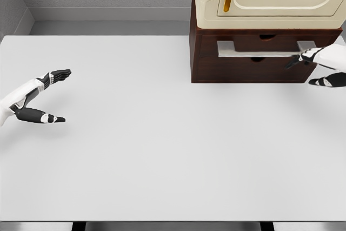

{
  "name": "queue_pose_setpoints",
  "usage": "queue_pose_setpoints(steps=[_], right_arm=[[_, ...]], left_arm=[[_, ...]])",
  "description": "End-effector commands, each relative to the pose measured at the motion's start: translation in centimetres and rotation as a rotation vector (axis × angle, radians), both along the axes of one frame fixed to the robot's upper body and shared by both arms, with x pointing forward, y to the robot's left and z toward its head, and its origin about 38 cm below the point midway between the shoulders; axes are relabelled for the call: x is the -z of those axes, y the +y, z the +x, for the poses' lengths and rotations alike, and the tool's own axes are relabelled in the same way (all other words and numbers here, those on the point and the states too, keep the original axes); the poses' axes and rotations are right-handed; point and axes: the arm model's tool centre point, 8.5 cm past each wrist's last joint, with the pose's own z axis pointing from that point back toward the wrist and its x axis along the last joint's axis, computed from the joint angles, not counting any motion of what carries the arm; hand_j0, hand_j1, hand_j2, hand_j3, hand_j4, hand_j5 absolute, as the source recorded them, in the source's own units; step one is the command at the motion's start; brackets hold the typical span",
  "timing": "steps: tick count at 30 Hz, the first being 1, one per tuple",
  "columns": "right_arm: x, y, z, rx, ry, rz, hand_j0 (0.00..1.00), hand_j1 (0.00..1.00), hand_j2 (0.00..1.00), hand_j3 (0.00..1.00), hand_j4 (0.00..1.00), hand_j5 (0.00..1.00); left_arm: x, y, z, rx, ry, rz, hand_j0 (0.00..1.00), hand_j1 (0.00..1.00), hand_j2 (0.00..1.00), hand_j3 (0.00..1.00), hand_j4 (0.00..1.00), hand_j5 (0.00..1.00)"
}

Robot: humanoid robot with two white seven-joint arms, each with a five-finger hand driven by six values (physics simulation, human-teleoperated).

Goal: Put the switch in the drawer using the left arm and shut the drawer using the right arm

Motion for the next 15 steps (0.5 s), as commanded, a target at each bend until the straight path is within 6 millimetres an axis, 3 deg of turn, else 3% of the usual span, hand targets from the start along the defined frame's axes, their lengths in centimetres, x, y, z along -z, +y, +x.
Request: queue_pose_setpoints(steps=[1,4,8,11,13,15], right_arm=[[0.2,-0.2,0.1,0.009,0.007,0.006,0.75,0.75,0.75,0.75,0.75,0.75],[0.1,-0.4,0.0,0.013,0.006,-0.001,0.75,0.75,0.75,0.75,0.75,0.75],[0.5,1.0,-1.0,-0.038,0.012,-0.014,0.75,0.75,0.75,0.75,0.75,0.75],[0.7,1.0,-1.7,-0.051,0.025,-0.039,0.75,0.75,0.75,0.75,0.75,0.75],[1.2,2.2,-2.5,-0.091,0.036,-0.045,1.00,1.00,1.00,1.00,1.00,1.00],[1.6,2.2,-2.7,-0.092,0.047,-0.046,1.00,1.00,1.00,1.00,1.00,1.00]], left_arm=[[-0.1,0.1,0.0,-0.003,0.000,-0.007,1.00,1.00,1.00,1.00,1.00,1.00],[-0.1,0.1,0.0,-0.003,0.000,-0.007,1.00,1.00,1.00,1.00,1.00,1.00],[-0.1,0.1,0.0,-0.003,0.000,-0.007,1.00,1.00,1.00,1.00,1.00,1.00],[0.0,0.0,0.0,-0.004,0.001,-0.008,1.00,1.00,1.00,1.00,1.00,1.00],[0.0,-0.1,0.0,-0.001,0.000,-0.013,1.00,1.00,1.00,1.00,1.00,1.00],[0.0,-0.1,0.0,-0.001,0.000,-0.013,1.00,1.00,1.00,1.00,1.00,1.00]])
